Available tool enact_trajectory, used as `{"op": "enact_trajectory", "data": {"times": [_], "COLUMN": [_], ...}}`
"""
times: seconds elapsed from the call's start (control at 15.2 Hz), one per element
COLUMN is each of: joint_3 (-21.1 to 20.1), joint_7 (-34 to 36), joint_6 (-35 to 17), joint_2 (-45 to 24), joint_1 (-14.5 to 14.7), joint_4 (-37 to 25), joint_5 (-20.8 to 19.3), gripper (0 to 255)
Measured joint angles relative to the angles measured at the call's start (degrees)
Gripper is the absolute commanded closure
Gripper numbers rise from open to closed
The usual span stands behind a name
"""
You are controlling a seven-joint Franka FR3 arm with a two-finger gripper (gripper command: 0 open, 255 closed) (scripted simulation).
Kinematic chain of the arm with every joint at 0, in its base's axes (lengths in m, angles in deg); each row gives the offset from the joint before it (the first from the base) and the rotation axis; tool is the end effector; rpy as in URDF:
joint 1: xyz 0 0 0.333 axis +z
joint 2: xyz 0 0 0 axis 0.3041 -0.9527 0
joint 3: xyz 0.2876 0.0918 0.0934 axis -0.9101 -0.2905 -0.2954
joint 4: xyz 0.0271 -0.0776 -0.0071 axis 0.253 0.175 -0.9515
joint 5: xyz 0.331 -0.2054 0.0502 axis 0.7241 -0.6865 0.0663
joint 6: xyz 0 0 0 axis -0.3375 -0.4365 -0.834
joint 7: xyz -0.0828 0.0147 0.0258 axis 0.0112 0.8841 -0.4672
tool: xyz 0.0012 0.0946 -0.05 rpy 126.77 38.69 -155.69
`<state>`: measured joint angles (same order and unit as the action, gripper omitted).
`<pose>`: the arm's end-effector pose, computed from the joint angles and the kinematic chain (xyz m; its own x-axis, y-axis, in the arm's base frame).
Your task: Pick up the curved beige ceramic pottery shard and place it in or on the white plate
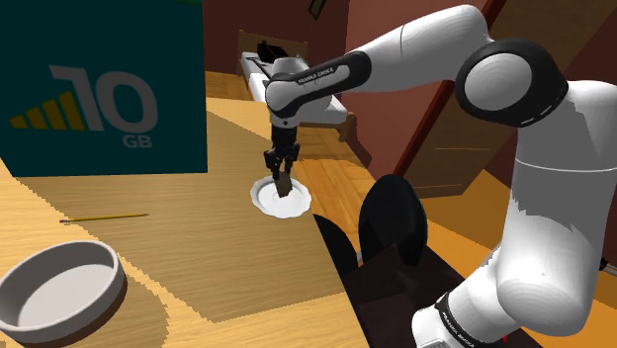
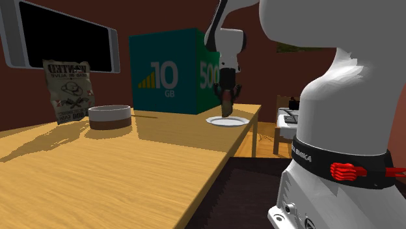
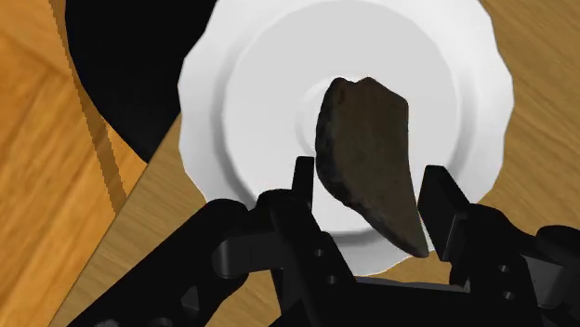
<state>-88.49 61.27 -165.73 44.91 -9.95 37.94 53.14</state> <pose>0.6269 0.1256 0.2843 0.9502 0.2286 -0.2118 0.2177 -0.9732 -0.0736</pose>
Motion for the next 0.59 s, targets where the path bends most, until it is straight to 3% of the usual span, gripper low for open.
{"op": "enact_trajectory", "data": {"times": [0.4,0.46,0.59], "joint_3": [0.24,0.25,0.12], "joint_7": [-0.74,-0.74,-1.7], "joint_6": [-3.06,-3.06,-5.69], "joint_2": [-2.91,-2.93,-2.31], "joint_1": [-0.34,-0.34,-0.16], "joint_4": [0.2,0.21,1.81], "joint_5": [-0.14,-0.14,-0.74], "gripper": [255,0,0]}}
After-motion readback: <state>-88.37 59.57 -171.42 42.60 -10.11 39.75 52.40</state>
